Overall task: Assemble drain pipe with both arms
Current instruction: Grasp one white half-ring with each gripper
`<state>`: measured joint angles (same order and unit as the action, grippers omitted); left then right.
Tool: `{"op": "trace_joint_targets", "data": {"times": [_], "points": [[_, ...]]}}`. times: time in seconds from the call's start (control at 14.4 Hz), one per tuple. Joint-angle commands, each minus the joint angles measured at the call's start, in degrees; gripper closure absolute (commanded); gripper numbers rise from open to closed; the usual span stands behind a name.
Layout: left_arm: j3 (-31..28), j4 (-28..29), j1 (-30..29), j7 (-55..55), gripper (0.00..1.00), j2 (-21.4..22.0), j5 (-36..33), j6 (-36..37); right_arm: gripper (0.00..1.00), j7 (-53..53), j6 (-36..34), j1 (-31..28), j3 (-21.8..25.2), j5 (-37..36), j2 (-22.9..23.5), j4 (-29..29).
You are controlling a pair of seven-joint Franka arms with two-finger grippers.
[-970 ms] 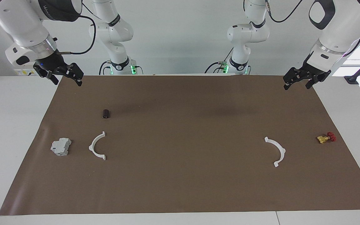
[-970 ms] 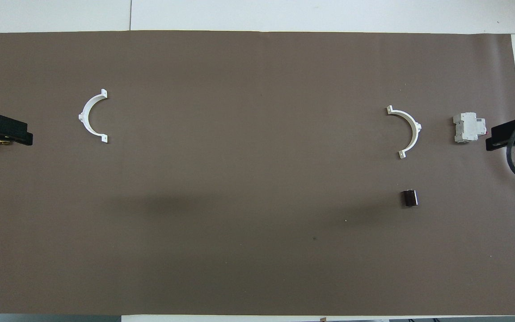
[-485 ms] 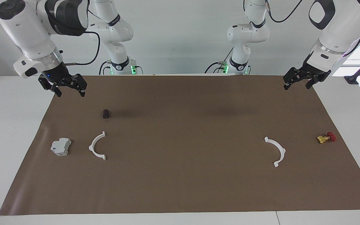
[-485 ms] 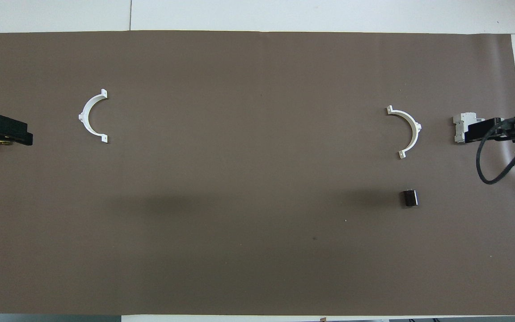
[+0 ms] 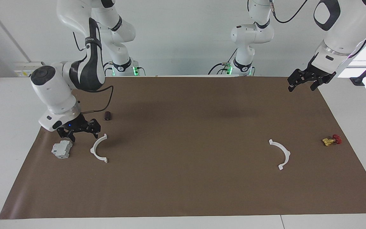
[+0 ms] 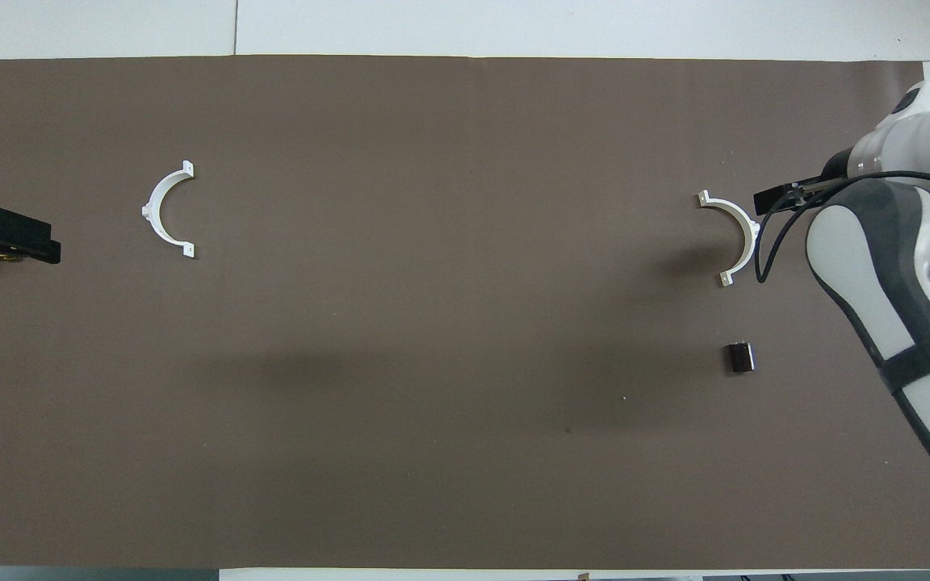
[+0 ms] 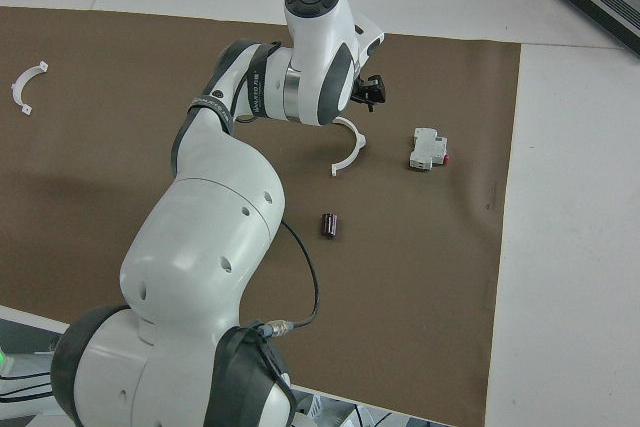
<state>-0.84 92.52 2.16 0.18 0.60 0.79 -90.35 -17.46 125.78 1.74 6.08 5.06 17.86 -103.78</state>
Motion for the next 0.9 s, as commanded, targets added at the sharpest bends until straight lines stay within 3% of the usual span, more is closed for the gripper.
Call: {"op": "trace_joint_targets", "data": {"times": [0.0,0.42,0.83], "points": [[-0.1,1.9,-2.1,1.1,0.0,0.8,0.7,-2.9,0.0,-8.6,2.2,-1.3,-0.1,5.3,3.1,0.2],[0.0,9.2,-1.5,1.1,0.0,-0.2,0.6,-14.0,0.14,-12.9,8.9,-1.6,-0.2,5.7,4.4,-4.8],[0.0,10.0,-0.1,1.0,0.0,-10.6,0.6,-25.0,0.33,-12.9,9.2,-1.4,-0.1,6.0,4.1,-7.0]]}}
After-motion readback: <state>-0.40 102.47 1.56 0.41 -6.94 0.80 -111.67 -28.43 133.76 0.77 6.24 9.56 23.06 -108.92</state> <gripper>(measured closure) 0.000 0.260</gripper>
